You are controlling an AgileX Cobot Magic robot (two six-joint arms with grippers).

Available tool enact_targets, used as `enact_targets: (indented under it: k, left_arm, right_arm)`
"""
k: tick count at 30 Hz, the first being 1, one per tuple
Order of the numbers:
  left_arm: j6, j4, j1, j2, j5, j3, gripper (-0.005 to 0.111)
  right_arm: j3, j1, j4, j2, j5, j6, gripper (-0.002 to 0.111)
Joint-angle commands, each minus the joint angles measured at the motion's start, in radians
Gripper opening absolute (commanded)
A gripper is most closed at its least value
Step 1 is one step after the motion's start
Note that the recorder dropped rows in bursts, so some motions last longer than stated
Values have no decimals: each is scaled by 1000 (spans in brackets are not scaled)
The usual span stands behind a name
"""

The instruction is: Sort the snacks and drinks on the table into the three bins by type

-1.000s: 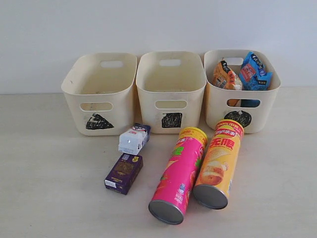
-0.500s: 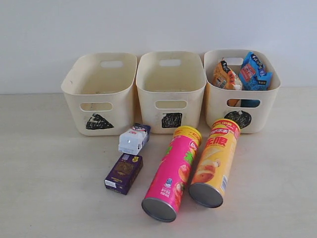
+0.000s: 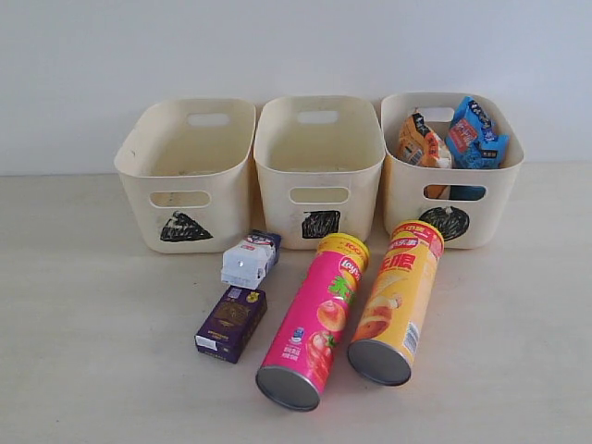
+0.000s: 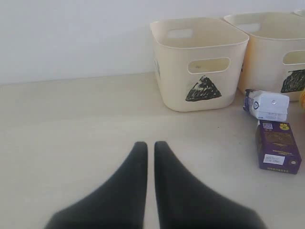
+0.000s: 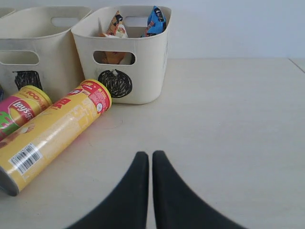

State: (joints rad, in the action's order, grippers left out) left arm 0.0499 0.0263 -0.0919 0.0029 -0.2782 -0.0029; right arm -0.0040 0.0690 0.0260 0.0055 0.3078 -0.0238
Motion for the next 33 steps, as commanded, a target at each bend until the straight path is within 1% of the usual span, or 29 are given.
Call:
enact_targets:
  k: [1,21,23,24,25,28,29,31,33]
  left_arm:
    - [4,11,-6,-3,7,3,4]
    - [4,-1,-6,-3,20,3,4]
    - [19,-7,-6,-3,100,3,4]
    - [6,18,-6,-3,140,3,4]
    - [-43,81,-6,-3,200,3,4]
    - [-116,170,-6,-3,257,3,4]
    - [-116,172,-6,-3,269,3,4]
    - [-136,177,-6,-3,376,3,4]
    - [-150,177,-6,-3,444,3,4]
  right_arm:
    - [4,0,-3,-5,-2,-9,0]
    - [4,0,-3,-5,15,-9,0]
    - [4,0,-3,-5,15,-9,0]
    - [4,0,-3,-5,15,-9,0]
    - [4,0,-3,-5,15,-9,0]
    - [4,0,-6,-5,15,-9,0]
    - [4,0,-6,-5,15,-9,0]
    - [4,0,-6,-5,3,-9,0]
    - [4,0,-6,-5,-7,-9,0]
